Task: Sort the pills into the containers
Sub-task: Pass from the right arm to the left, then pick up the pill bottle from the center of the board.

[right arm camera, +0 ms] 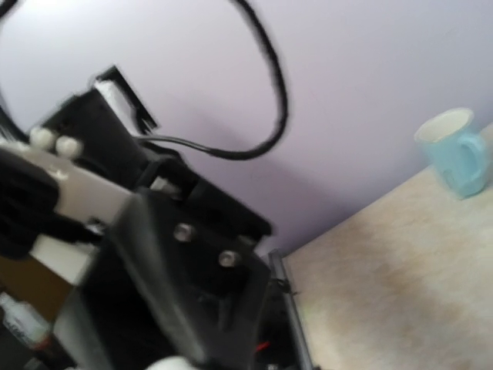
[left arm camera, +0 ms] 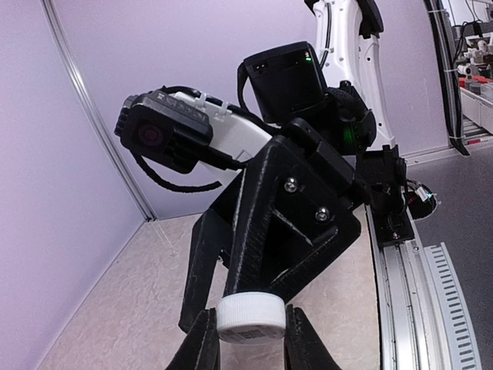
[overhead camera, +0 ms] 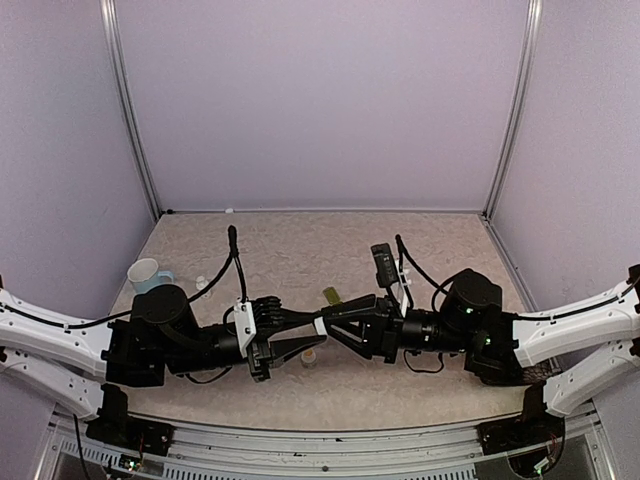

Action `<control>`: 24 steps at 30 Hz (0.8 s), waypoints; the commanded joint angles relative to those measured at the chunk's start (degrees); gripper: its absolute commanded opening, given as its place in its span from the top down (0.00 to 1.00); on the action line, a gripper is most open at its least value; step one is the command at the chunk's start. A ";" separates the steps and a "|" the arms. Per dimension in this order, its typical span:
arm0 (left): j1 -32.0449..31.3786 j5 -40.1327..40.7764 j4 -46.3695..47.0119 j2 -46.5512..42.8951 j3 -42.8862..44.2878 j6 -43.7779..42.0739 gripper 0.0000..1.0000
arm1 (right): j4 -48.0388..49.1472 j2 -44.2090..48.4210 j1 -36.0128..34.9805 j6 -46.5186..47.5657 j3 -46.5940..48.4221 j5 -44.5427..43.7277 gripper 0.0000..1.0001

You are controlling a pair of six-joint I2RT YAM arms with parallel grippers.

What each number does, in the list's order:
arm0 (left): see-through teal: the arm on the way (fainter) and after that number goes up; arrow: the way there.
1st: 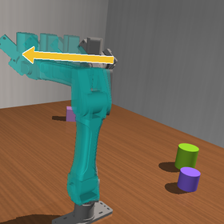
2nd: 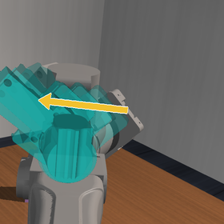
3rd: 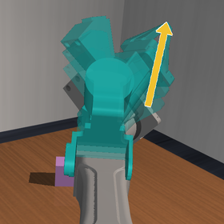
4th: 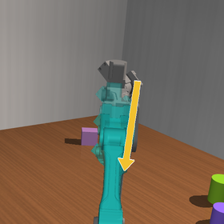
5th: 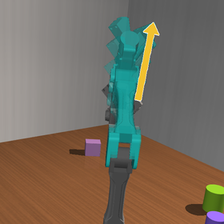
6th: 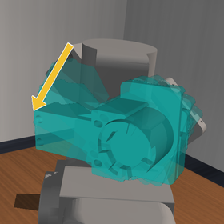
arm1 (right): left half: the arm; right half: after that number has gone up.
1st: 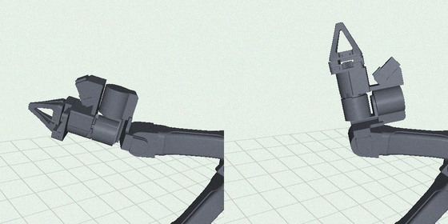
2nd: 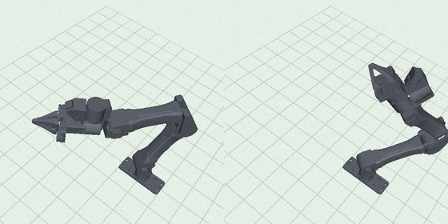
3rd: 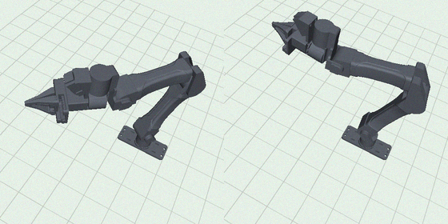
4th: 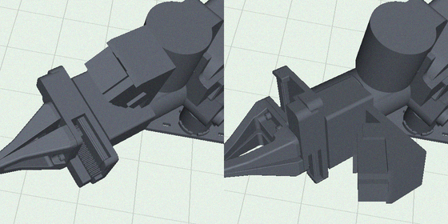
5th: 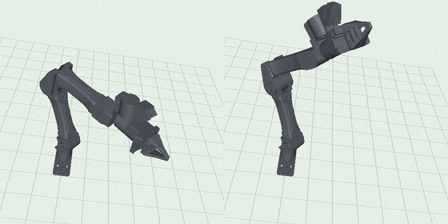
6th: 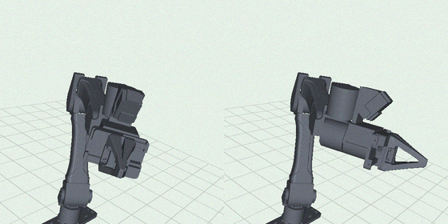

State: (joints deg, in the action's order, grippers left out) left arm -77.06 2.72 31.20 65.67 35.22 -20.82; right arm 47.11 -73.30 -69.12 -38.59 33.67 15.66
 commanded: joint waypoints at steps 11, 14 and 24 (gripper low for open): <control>-0.13 8.88 -16.77 -5.79 2.86 13.18 0.77 | -8.48 9.11 -0.05 20.93 -7.83 -9.03 0.37; -0.13 10.86 -21.35 -7.34 3.61 16.51 0.77 | -7.69 5.57 -0.05 26.17 -9.75 -10.24 0.36; -0.11 14.84 -33.37 -10.32 5.70 25.52 0.76 | 5.42 -24.18 -0.22 31.21 -6.99 -13.05 0.34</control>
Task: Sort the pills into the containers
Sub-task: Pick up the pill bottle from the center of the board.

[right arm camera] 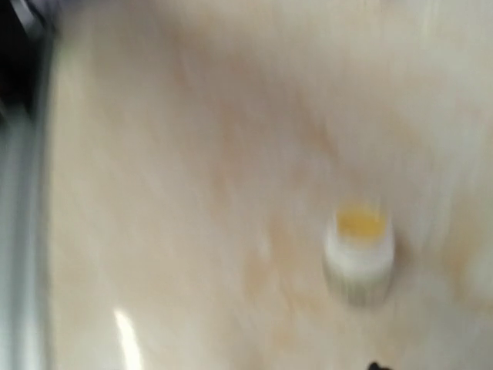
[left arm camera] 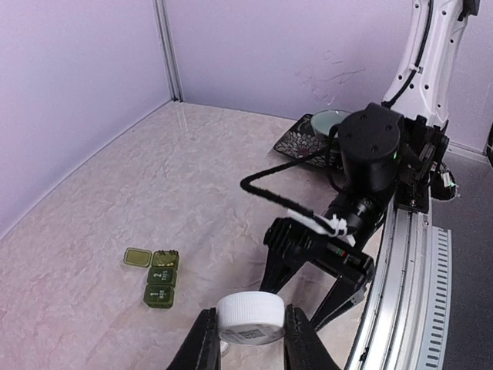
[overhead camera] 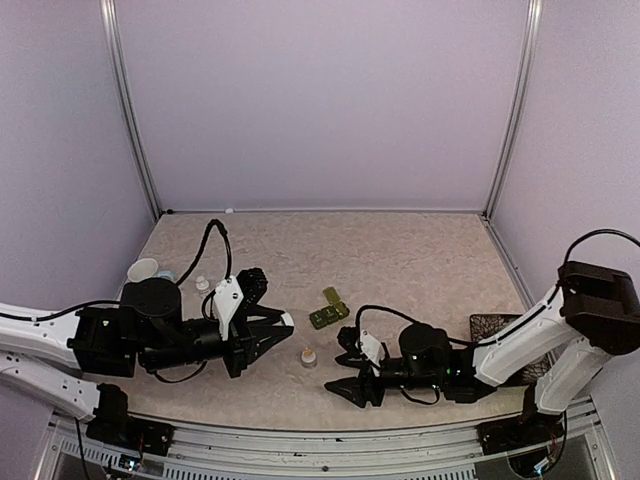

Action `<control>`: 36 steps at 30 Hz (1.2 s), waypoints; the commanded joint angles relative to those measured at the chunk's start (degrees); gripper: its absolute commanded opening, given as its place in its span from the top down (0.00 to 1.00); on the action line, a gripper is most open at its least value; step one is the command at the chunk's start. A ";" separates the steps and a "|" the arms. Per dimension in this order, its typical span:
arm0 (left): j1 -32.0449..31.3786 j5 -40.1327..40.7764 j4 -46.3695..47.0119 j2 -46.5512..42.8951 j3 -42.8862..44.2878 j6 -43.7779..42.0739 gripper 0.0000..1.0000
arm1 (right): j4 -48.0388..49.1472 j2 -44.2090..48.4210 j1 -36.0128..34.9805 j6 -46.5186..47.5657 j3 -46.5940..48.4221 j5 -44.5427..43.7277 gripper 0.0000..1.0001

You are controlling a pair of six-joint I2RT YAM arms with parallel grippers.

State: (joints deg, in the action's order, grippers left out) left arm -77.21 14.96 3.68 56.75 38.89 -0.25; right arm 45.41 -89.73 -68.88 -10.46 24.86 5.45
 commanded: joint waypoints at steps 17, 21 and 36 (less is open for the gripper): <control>0.91 7.01 -16.14 -3.29 6.18 12.54 0.76 | 17.16 -27.20 0.95 4.62 10.97 -10.36 0.44; 1.21 6.97 -16.75 -3.65 6.28 13.16 0.76 | 19.68 -29.14 1.21 4.13 10.95 -9.84 0.51; 3.70 4.08 -16.70 -2.34 6.45 14.41 0.77 | 23.71 -34.10 2.04 3.92 11.53 -11.26 0.55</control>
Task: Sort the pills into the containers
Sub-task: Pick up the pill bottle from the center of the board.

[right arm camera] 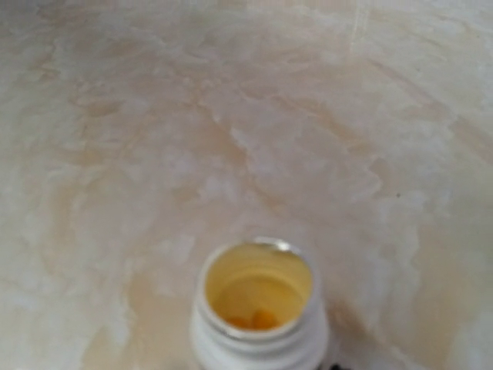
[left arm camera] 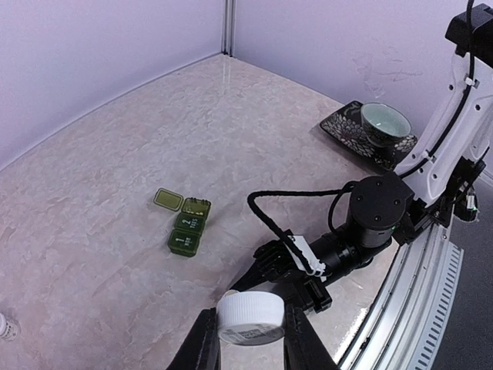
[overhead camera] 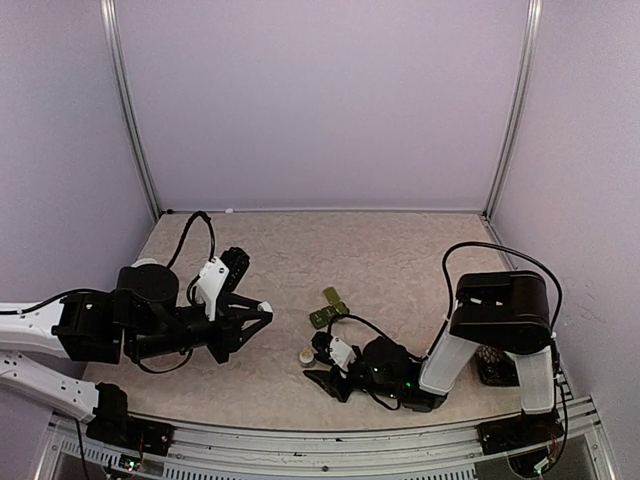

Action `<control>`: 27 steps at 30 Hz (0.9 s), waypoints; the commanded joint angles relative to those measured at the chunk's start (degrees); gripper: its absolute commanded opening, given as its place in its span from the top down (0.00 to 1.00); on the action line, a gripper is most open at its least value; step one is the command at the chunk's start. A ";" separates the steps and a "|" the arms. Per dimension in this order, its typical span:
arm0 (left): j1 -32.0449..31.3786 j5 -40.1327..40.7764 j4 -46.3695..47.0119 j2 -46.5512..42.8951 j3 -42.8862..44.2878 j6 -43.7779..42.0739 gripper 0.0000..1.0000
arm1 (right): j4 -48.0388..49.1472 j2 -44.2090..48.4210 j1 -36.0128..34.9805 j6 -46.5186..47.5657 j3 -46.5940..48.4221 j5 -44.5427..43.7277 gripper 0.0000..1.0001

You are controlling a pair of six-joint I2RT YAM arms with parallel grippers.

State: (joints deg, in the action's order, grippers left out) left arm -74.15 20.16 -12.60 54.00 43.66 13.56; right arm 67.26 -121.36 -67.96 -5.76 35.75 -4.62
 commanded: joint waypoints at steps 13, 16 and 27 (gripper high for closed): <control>1.51 -2.21 -1.07 2.39 3.09 1.40 0.77 | 2.68 -3.70 1.87 -0.38 1.34 2.44 0.64; 1.85 -2.69 -1.19 2.98 3.25 1.59 0.77 | 2.61 -3.96 1.87 0.27 1.73 2.84 0.65; 4.15 -4.59 -3.33 5.33 4.07 2.87 0.77 | 4.78 -3.60 1.87 0.93 0.60 3.99 0.75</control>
State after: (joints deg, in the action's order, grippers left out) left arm -71.48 17.10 -14.61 58.70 45.50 15.25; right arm 71.09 -123.74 -66.52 -5.13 37.04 -1.72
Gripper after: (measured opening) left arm 0.249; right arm 0.263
